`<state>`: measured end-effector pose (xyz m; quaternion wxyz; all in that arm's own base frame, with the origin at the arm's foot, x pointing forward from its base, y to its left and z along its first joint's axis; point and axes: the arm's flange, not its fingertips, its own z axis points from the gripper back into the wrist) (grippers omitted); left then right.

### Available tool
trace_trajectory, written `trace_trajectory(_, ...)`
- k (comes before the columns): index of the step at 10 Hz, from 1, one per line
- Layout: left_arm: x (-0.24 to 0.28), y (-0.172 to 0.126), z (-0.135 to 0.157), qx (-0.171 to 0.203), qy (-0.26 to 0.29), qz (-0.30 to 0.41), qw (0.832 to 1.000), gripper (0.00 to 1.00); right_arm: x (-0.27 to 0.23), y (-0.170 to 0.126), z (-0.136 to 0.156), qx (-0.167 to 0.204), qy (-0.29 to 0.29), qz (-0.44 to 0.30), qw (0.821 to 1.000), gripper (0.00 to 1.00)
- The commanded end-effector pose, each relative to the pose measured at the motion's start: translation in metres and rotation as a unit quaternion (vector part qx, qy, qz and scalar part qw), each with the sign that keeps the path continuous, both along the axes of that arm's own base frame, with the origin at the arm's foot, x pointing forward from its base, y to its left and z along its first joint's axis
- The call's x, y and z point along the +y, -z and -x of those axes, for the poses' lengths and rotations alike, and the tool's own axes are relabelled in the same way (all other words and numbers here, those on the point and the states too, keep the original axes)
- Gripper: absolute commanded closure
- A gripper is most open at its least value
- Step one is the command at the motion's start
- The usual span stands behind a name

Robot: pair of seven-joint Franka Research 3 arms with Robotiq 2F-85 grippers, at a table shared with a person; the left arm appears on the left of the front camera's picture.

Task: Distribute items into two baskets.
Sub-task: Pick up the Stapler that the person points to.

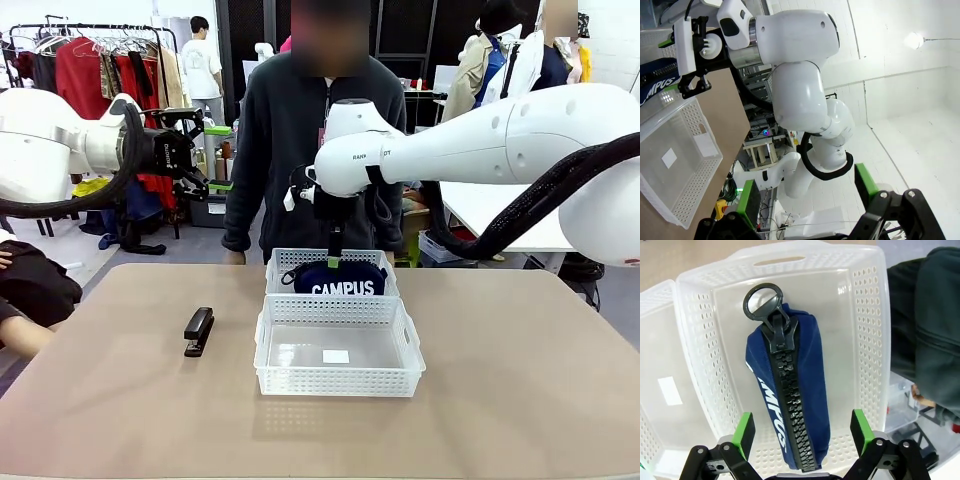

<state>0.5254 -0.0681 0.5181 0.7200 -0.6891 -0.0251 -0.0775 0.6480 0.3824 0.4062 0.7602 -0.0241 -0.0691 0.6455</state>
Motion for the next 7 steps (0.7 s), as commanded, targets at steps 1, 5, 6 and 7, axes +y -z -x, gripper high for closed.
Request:
trace_trajectory(1, 0.0, -0.002, 0.001, -0.002, 0.0, 0.001, 1.0, 0.0, -0.001, -0.012, -0.003, 0.013, 0.009, -0.025, 1.0, 0.0)
trace_trajectory(5, 0.0, -0.002, 0.001, -0.002, 0.0, 0.001, 1.0, 0.0, 0.0, 0.0, 0.0, 0.0, 0.0, 0.0, 1.0, 0.0)
trace_trajectory(6, 0.0, -0.002, 0.001, -0.002, 0.0, 0.001, 1.0, 0.0, 0.0, 0.0, 0.0, 0.0, 0.0, 0.0, 1.0, 0.0)
trace_trajectory(7, 0.0, -0.002, 0.001, -0.002, 0.0, 0.001, 1.0, 0.0, 0.0, 0.0, 0.0, 0.0, 0.0, 0.0, 1.0, 0.0)
